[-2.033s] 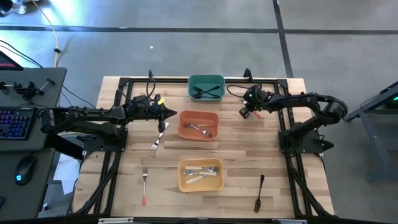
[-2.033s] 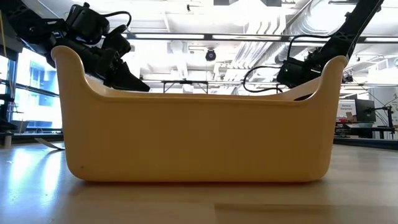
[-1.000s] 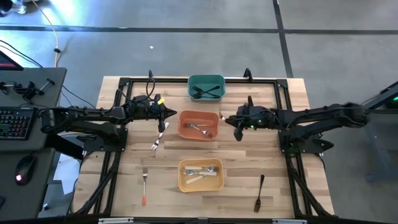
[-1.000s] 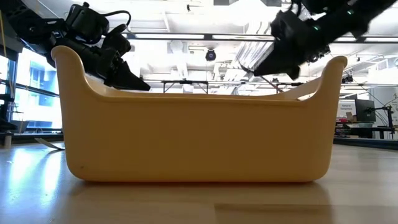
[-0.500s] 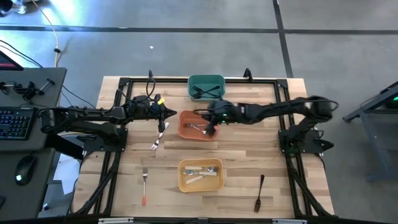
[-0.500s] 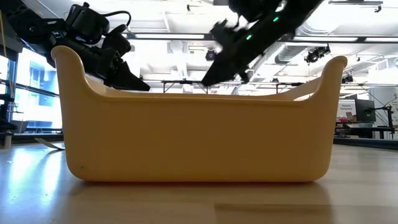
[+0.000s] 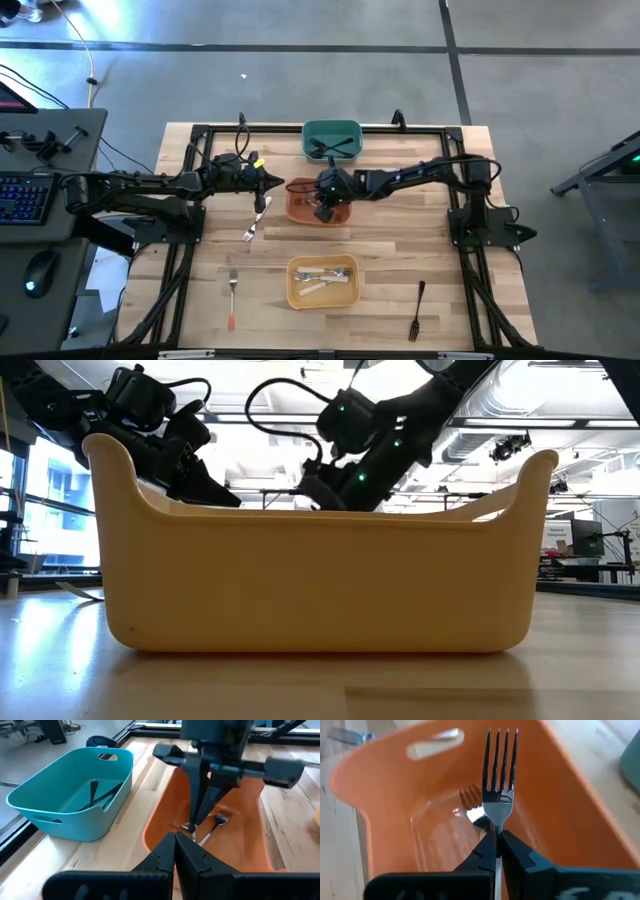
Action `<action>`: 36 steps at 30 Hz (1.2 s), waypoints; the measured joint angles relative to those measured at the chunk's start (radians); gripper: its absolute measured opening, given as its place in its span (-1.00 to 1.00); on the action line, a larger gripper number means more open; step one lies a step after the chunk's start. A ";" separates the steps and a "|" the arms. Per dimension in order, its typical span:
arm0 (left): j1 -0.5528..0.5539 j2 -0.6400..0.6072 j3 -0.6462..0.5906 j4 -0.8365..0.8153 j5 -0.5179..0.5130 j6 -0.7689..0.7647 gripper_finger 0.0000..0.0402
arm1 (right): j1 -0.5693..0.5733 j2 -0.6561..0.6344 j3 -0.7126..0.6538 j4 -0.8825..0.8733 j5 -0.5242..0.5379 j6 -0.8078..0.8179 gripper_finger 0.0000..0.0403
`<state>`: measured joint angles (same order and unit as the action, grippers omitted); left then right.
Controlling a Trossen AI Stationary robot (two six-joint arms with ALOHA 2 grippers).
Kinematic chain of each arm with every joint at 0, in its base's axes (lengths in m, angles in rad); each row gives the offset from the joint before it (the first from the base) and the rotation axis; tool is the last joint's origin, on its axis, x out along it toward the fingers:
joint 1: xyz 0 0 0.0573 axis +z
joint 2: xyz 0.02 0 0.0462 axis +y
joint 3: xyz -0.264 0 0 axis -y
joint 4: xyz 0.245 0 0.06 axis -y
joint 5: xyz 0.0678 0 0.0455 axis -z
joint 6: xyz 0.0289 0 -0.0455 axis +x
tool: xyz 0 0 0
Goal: Sort silverware by color (type)
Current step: Put the orange fork into the orange bin
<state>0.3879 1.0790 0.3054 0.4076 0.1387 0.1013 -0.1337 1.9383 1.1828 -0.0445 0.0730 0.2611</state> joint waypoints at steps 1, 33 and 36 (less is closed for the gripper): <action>0.000 0.000 0.000 0.000 0.000 -0.003 -1.00 | 0.000 0.004 0.000 -0.004 0.000 -0.003 -1.00; -0.017 0.002 0.000 -0.052 0.005 -0.019 -1.00 | 0.154 -0.524 -0.291 0.036 0.323 -0.374 -0.95; -0.018 0.003 0.000 -0.049 0.005 -0.038 -1.00 | 0.153 -0.609 -0.443 0.205 0.297 -0.375 -0.98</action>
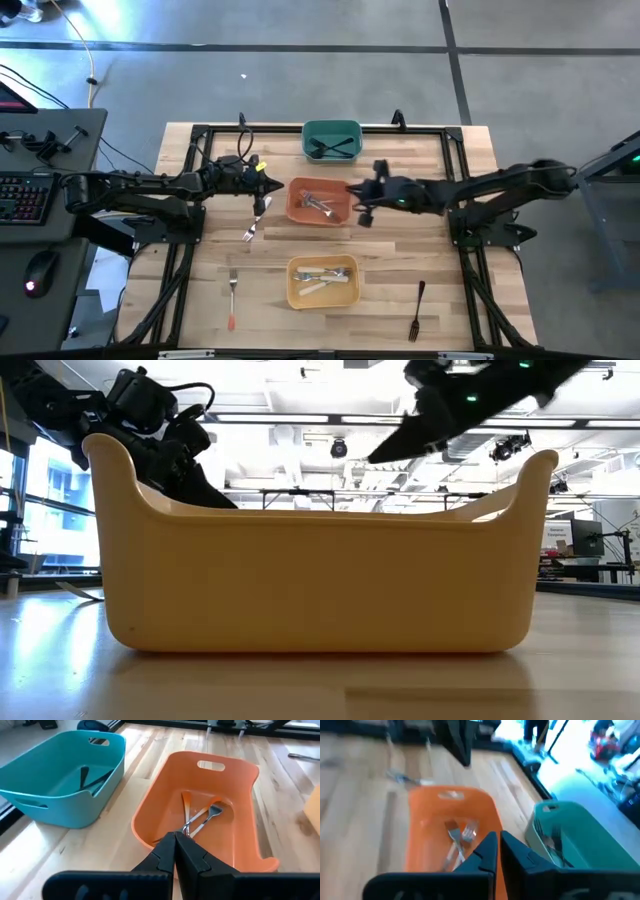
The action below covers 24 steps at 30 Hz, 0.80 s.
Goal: Sort silverware by color (type)
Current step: Put the orange fork into the orange bin
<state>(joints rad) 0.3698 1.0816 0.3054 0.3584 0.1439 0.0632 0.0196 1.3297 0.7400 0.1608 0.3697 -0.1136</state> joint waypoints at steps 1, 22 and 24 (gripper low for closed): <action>0.000 0.000 0.000 -0.001 0.000 -0.006 -1.00 | 0.000 -0.030 -0.040 0.041 -0.005 0.000 -0.99; -0.286 0.001 0.311 -1.005 -0.259 -0.488 -0.94 | 0.045 -0.309 -0.200 0.107 0.005 0.064 -1.00; -0.299 0.012 0.311 -1.044 -0.228 -0.547 -0.86 | 0.049 -0.309 -0.200 0.107 0.005 0.063 -1.00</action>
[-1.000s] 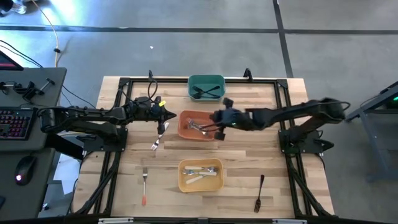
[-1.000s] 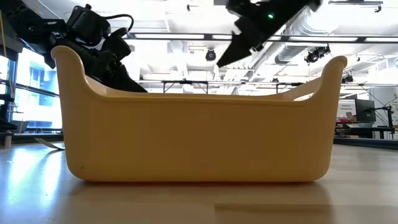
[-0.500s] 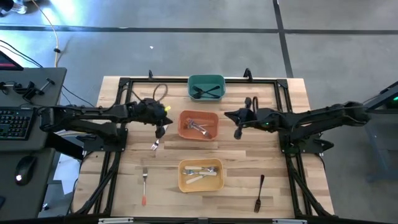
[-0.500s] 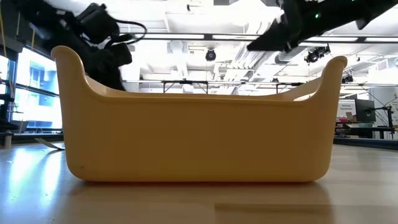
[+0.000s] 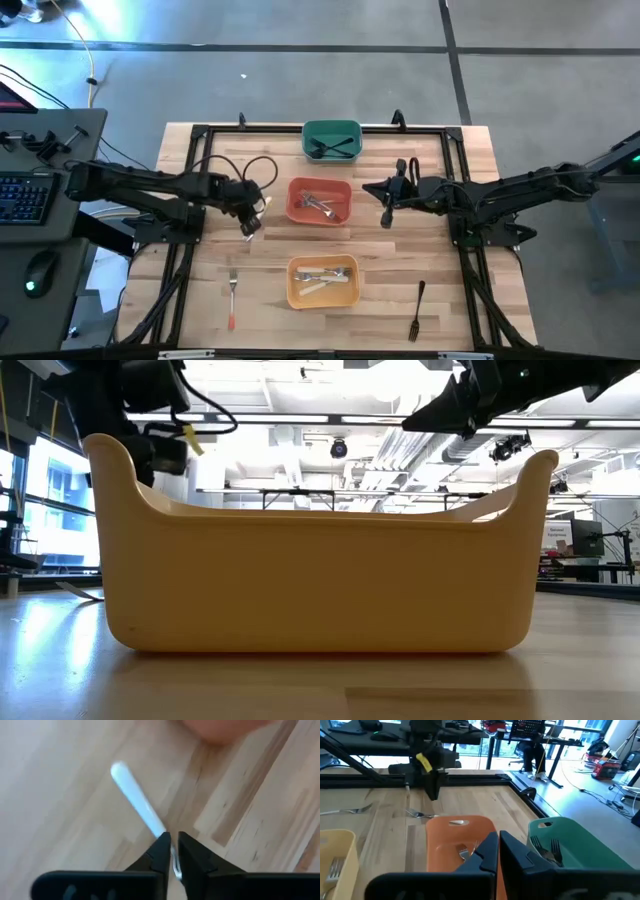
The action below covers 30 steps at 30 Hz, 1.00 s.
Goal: Sort silverware by color (type)
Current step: Put the orange fork into the orange bin
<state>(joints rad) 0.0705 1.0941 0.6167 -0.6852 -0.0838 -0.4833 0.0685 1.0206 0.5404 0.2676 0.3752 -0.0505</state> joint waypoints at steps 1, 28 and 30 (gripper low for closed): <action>-0.008 0.007 0.000 -0.010 0.002 -0.013 -0.82 | 0.000 0.000 0.000 0.000 0.000 0.000 -1.00; -0.444 0.107 0.010 -0.083 0.156 -0.225 -0.08 | 0.000 0.001 0.000 -0.023 0.000 0.008 -1.00; -0.486 0.107 0.010 -0.082 0.177 -0.234 -0.08 | 0.000 0.001 0.000 -0.024 0.000 0.008 -1.00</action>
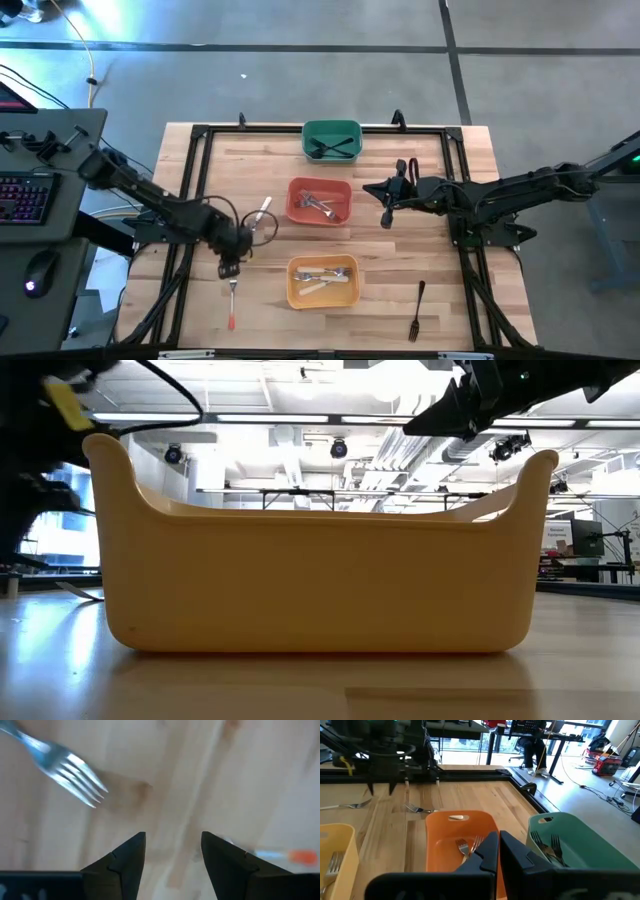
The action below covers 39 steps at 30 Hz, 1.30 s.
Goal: Sort silverware by color (type)
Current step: Put the orange fork into the orange bin
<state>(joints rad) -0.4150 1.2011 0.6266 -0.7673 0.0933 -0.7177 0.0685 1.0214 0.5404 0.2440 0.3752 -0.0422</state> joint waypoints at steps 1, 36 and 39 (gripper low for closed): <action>-0.019 0.000 -0.001 0.000 0.018 -0.005 -0.08 | 0.000 0.000 0.000 -0.002 0.000 0.000 -1.00; -0.060 0.010 -0.187 0.280 0.161 -0.017 -0.09 | 0.000 0.000 0.000 -0.022 0.000 0.009 -1.00; -0.061 0.011 -0.188 0.288 0.161 -0.031 -0.15 | 0.000 0.000 0.000 -0.022 0.000 0.008 -1.00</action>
<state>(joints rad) -0.4759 1.2118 0.4381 -0.4791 0.2539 -0.7488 0.0685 1.0218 0.5407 0.2218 0.3754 -0.0338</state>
